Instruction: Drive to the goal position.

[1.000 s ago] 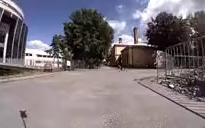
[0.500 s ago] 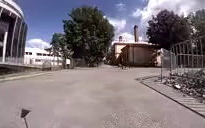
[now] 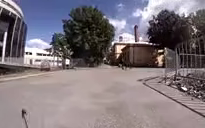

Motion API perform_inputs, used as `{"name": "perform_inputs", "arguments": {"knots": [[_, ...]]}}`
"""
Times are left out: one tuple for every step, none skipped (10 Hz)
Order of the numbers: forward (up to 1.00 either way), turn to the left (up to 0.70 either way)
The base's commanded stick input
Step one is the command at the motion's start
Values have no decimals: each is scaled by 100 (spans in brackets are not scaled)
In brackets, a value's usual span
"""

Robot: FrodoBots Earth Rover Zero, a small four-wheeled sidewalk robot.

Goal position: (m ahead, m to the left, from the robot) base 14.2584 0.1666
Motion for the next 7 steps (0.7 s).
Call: {"name": "perform_inputs", "arguments": {"knots": [[50, 0], [50, 0], [50, 0], [50, 0], [50, 0], [50, 0], [50, 0]]}}
